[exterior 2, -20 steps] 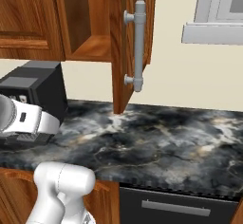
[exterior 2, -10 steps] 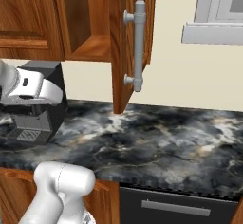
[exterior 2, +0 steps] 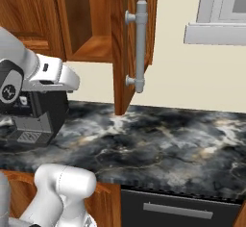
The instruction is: Locate and retrieve the bar soap and dish brush from the cabinet. Place them next to the sink.
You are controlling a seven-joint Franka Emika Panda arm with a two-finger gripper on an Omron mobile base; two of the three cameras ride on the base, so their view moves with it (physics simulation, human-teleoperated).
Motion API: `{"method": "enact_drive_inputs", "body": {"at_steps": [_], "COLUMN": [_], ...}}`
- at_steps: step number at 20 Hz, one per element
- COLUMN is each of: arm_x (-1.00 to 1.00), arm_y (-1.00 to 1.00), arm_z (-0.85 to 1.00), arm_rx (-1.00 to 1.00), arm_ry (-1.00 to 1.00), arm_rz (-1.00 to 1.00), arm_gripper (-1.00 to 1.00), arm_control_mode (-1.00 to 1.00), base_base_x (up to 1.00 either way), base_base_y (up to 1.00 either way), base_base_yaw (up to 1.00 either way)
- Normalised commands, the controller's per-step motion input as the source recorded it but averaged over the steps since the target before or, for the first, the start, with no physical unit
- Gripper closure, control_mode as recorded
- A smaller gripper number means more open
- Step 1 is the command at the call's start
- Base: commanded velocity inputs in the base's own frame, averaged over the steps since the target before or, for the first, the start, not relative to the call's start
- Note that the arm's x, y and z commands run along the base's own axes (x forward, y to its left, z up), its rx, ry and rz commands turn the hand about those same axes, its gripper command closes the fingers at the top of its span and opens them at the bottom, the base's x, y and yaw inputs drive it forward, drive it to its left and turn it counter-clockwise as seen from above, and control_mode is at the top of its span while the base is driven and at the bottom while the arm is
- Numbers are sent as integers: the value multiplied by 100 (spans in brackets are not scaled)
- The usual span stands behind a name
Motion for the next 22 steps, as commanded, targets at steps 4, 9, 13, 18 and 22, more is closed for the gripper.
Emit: {"method": "enact_drive_inputs", "body": {"at_steps": [4,9,13,18,22], "arm_x": [47,28,9,5,33], "arm_y": [0,-9,-27,-21,-1], "arm_z": [12,14,42,36,19], "arm_rx": [1,10,22,10,-1], "arm_ry": [-14,-16,-1,-1,0], "arm_rz": [-15,-26,-15,-1,7], "arm_gripper": [-100,-100,-100,-100,-100], "arm_control_mode": [-100,-100,-100,-100,-100], "base_base_x": [0,0,0,0,0], "base_base_y": [0,0,0,0,0], "base_base_yaw": [0,0,0,0,0]}}
